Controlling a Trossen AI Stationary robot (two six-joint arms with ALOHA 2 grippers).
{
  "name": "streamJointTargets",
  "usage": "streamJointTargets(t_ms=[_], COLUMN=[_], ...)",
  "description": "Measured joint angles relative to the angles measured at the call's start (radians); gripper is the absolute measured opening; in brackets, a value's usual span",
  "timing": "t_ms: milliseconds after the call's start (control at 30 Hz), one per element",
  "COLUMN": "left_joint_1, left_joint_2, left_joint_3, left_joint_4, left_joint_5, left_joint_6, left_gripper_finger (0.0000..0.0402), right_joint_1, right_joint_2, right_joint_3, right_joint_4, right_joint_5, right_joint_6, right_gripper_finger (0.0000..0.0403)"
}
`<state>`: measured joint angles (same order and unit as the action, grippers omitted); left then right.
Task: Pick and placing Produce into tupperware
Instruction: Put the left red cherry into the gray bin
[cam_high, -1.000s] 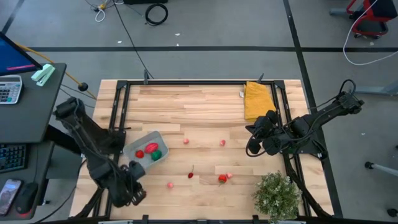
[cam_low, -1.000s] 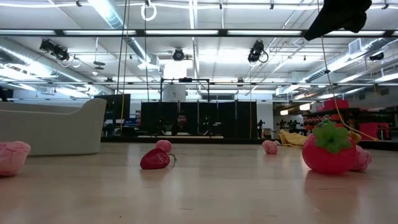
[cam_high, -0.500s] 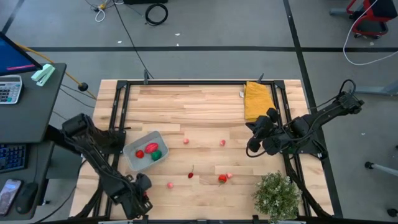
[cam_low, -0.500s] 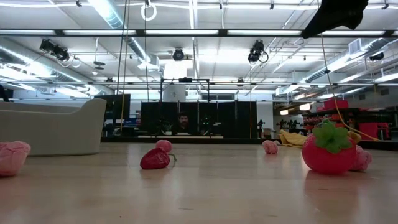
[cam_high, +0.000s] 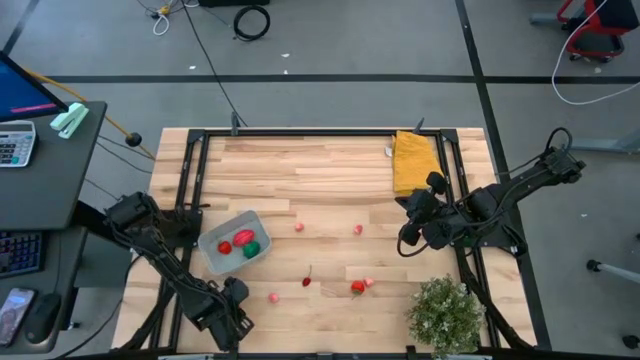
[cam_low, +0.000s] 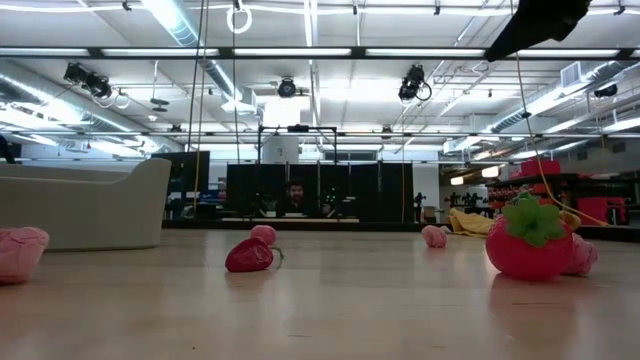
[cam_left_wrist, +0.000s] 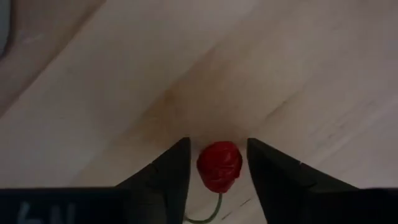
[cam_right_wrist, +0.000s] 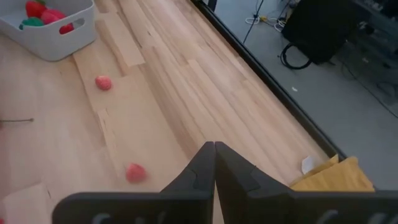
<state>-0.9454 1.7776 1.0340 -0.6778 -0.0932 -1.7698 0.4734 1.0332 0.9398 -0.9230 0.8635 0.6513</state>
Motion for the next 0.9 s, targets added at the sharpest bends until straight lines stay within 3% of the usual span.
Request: streamJointTargets(t_ms=[300, 467, 567, 700, 900], left_joint_1=[0.047, 0.084, 0.123, 0.189, 0.267], left_joint_2=[0.003, 0.003, 0.003, 0.003, 0.002], left_joint_3=[0.001, 0.015, 0.066, 0.172, 0.338], left_joint_4=[0.011, 0.011, -0.008, -0.186, -0.688], left_joint_5=[-0.012, -0.061, -0.139, -0.272, -0.381], left_joint_6=[-0.019, -0.012, 0.083, 0.219, 0.238], left_gripper_finger=[0.0019, 0.0023, 0.0016, 0.0015, 0.0024], right_joint_1=[0.0, 0.0, 0.0, 0.0, 0.0], right_joint_2=[0.0, 0.0, 0.0, 0.0, 0.0], right_joint_3=[0.0, 0.0, 0.0, 0.0, 0.0], right_joint_4=[0.0, 0.0, 0.0, 0.001, 0.012], right_joint_5=[-0.004, -0.018, -0.027, -0.028, -0.028], right_joint_6=[-0.027, -0.027, -0.022, -0.017, -0.016], right_gripper_finger=[0.0018, 0.0018, 0.0018, 0.0018, 0.0018])
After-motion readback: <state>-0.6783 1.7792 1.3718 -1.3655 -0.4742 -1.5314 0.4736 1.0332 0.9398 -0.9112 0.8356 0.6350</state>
